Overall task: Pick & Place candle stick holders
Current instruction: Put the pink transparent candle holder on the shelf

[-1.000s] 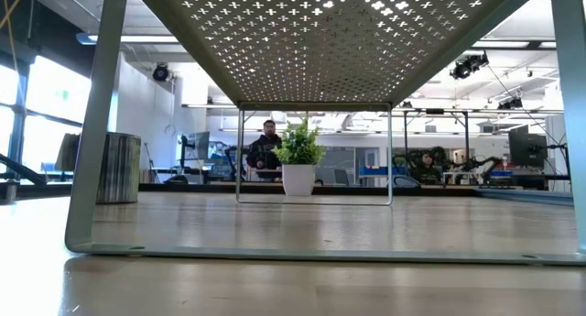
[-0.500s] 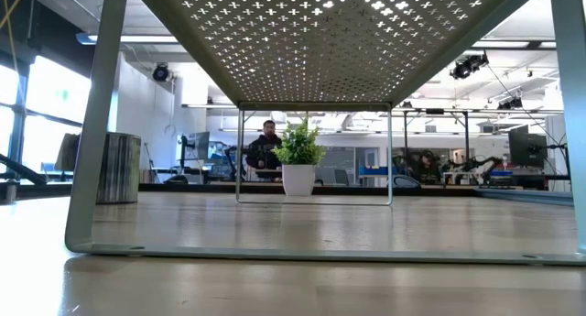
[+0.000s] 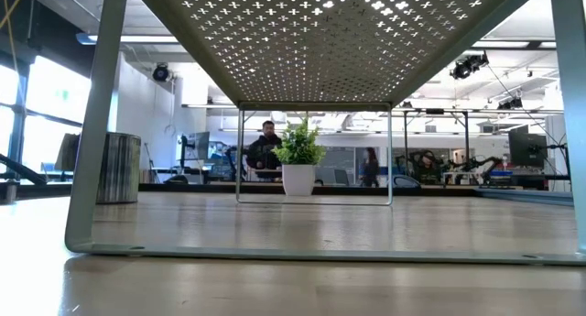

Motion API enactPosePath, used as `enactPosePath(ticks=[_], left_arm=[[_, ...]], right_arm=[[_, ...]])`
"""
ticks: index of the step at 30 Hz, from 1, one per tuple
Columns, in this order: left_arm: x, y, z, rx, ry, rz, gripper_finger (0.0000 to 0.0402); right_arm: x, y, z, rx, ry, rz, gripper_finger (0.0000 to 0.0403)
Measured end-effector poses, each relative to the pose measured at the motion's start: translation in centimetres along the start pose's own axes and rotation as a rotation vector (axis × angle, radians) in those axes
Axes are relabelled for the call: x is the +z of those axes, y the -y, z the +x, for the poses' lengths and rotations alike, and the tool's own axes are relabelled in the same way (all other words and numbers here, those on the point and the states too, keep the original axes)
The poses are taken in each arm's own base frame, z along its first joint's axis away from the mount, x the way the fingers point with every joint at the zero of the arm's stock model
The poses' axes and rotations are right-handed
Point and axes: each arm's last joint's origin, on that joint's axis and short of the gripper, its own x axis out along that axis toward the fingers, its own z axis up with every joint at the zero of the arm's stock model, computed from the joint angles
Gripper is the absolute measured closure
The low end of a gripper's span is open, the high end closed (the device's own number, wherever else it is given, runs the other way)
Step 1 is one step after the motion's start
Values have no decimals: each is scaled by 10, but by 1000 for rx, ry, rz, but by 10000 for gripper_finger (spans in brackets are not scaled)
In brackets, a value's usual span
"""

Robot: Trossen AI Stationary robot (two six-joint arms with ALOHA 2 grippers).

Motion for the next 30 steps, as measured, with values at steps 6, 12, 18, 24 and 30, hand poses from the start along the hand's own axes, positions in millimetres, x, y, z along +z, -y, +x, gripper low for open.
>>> enactPosePath(ticks=[6, 12, 18, 24, 30], left_arm=[[4, 0, 0, -2, 37, 56, 18], [6, 4, 6, 16, 58, 38, 18], [8, 3, 29, 58, 63, 30, 18], [2, -13, 57, 103, 6, 1, 18], [4, -28, 70, 9, 31, -50, 18]], right_arm=[[2, 1, 17, 95, -8, 25, 281], [1, 7, 24, 105, -9, 30, 281], [-2, 13, 30, 125, -23, 52, 281], [-4, 12, 30, 126, -35, 40, 281], [-5, 12, 30, 127, -48, 34, 281]])
